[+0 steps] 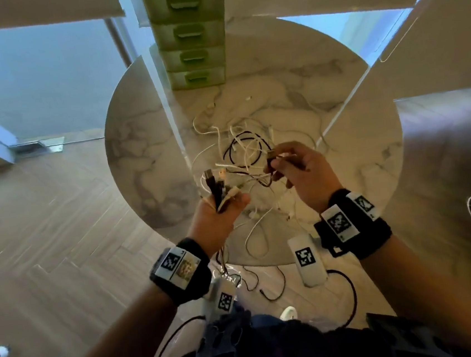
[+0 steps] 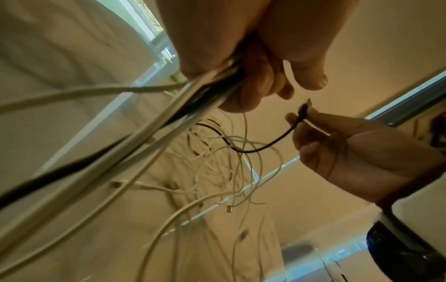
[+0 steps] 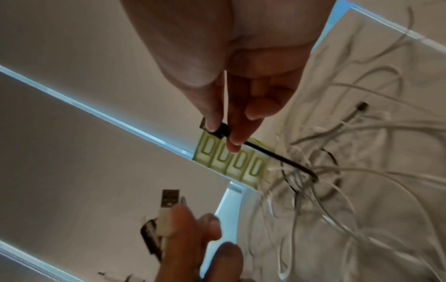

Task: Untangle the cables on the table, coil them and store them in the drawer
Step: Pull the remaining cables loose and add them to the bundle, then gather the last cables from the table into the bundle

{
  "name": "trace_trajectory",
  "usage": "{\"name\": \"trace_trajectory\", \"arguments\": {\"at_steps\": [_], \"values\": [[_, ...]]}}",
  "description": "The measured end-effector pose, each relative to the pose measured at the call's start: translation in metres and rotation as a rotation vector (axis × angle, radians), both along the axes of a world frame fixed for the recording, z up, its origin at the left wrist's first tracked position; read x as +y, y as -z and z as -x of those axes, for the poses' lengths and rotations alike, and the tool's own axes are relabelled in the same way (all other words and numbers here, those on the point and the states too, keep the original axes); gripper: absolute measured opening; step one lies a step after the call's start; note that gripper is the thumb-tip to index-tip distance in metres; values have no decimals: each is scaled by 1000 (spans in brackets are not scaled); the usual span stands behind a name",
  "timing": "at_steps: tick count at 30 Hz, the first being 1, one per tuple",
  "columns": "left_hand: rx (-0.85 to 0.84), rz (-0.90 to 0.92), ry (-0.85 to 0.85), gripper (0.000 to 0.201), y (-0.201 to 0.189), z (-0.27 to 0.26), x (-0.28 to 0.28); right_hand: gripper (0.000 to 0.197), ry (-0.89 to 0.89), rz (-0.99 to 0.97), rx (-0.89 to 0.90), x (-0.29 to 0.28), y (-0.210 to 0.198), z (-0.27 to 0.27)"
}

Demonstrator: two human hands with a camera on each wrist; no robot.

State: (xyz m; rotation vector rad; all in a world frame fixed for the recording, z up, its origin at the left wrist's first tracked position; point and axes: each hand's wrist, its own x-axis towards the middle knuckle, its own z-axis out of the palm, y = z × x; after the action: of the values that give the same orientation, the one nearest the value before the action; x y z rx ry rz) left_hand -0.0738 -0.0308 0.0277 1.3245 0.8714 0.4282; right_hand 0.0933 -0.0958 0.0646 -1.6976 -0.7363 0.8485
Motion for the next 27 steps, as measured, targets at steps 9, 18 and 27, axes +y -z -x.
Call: {"name": "trace_trajectory", "arguments": {"at_steps": [9,18,27], "values": [[-131,-91,82,27,-13,-44,4,23,48,-114,124,-13,-14,9],[-49,-48,76,31,-1,-41,14,14,-180,285,-61,-29,44,23],[-305,420,-7,45,16,-16,24,60,-297,406,-178,20,103,10]]}}
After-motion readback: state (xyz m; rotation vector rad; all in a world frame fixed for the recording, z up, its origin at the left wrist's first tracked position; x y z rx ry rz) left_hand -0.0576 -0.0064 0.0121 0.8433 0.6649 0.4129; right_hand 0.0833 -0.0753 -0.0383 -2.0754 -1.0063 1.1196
